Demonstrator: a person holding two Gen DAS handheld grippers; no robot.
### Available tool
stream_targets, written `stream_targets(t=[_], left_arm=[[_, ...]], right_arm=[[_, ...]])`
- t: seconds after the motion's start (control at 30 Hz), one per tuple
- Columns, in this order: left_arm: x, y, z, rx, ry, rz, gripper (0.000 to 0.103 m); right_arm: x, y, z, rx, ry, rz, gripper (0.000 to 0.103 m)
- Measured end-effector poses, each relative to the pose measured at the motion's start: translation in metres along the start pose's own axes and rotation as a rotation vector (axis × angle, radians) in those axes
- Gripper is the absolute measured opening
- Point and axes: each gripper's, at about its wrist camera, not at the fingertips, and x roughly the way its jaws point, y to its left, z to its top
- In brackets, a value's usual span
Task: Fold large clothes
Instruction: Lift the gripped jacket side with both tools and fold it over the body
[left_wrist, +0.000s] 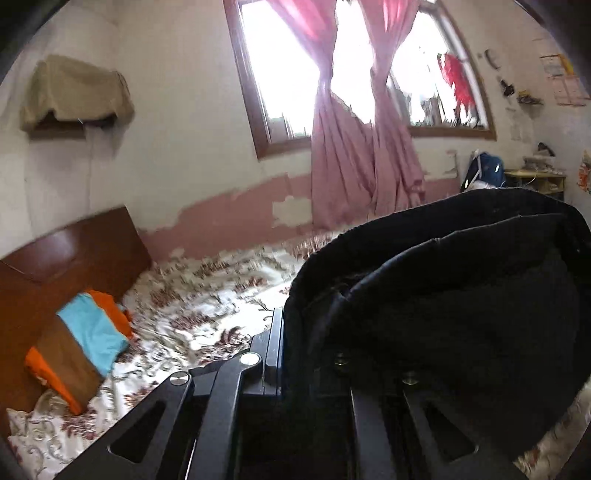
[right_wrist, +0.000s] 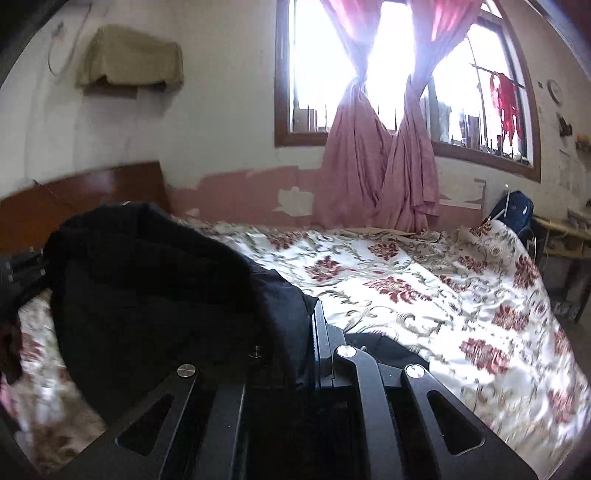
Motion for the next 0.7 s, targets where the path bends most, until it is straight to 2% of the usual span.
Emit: stream_targets(t=[0.13,0.23,0.4,0.53,0.7], left_arm=[[0.096,-0.003,-0.005,-0.045,0.132,-0.035,0.009],[0.146,-0.01,-0.021,-0.035,0.199,-0.048,0.009],[0.183,-0.016,-0.034,-0.042,0.239,-0.057,0.009],[0.196,-0.016,-0.034,-0.059,0.264,-0.07,0.01],[0.202,-0.017,-0.033,-0.061,0.286,-0.079,0.011]], right_arm=[[0.088,-0.003,0.006,-0.017,0.105,-0.035,0.007],[0.139,-0.004,0.006,-0.058,0.174,-0.059,0.008],[0.192,-0.008,0.001,-0.066,0.232,-0.063,0.009],[0.211,-0.014,-0.01,-0.043,0.258,-0.064,0.011],[0.218,-0.019,-0.025,-0.039,0.276,-0.073,0.018]])
